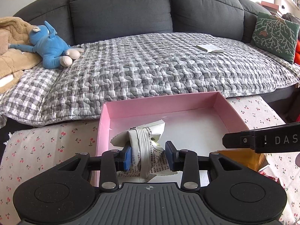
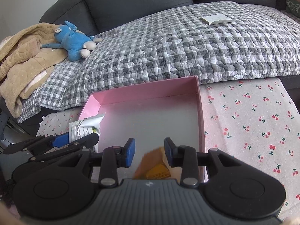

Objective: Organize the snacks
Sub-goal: 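Carry both snacks into the pink box and open both tools, then grasp the pecan packet with the right tool while the left grasps a yellow cake pack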

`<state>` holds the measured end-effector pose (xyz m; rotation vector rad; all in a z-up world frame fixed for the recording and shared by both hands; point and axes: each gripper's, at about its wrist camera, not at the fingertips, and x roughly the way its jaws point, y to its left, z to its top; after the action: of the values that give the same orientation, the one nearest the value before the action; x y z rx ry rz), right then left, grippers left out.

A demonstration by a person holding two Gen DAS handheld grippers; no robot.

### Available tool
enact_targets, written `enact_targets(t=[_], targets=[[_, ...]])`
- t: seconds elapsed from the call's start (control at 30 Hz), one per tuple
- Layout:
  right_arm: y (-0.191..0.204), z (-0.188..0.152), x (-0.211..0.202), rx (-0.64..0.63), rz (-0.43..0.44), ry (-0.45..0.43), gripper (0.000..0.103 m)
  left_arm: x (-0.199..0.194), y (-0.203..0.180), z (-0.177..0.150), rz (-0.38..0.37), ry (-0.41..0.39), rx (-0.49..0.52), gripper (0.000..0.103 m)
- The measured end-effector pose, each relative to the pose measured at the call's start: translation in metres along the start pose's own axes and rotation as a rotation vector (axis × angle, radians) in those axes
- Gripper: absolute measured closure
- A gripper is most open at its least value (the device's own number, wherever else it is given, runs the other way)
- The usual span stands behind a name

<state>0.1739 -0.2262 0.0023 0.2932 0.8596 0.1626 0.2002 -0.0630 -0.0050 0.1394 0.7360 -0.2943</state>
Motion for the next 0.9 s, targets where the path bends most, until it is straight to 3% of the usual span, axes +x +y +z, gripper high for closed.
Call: enact_targets(t=[0.07,0.1,0.17,0.27,0.47,0.9], targets=[[0.0,0.0,-0.003,-0.001,-0.013,-0.011,0.045,0.001,0.0,-0.001,0.003,-0.007,0.001,0.065],[0.0,0.0,-0.005,-0.005,-0.017,-0.02,0.042,-0.001,-0.001,-0.001,0.003,-0.006,0.003,0.061],[0.0,0.0,-0.009,-0.013,-0.019,-0.022,0.039,-0.004,-0.001,-0.002,0.003,-0.009,0.006,0.038],[-0.001,-0.002,-0.015,-0.012,-0.031,-0.019,0.034,-0.011,-0.002,-0.005,-0.005,-0.012,0.017,0.026],[-0.001,-0.01,-0.034,-0.02,-0.045,-0.029,0.022,-0.031,0.0,-0.014,-0.02,-0.001,0.021,0.017],[0.008,-0.046,-0.072,-0.058,-0.067,-0.031,0.01,-0.082,0.011,-0.055,-0.08,0.021,-0.026,0.008]])
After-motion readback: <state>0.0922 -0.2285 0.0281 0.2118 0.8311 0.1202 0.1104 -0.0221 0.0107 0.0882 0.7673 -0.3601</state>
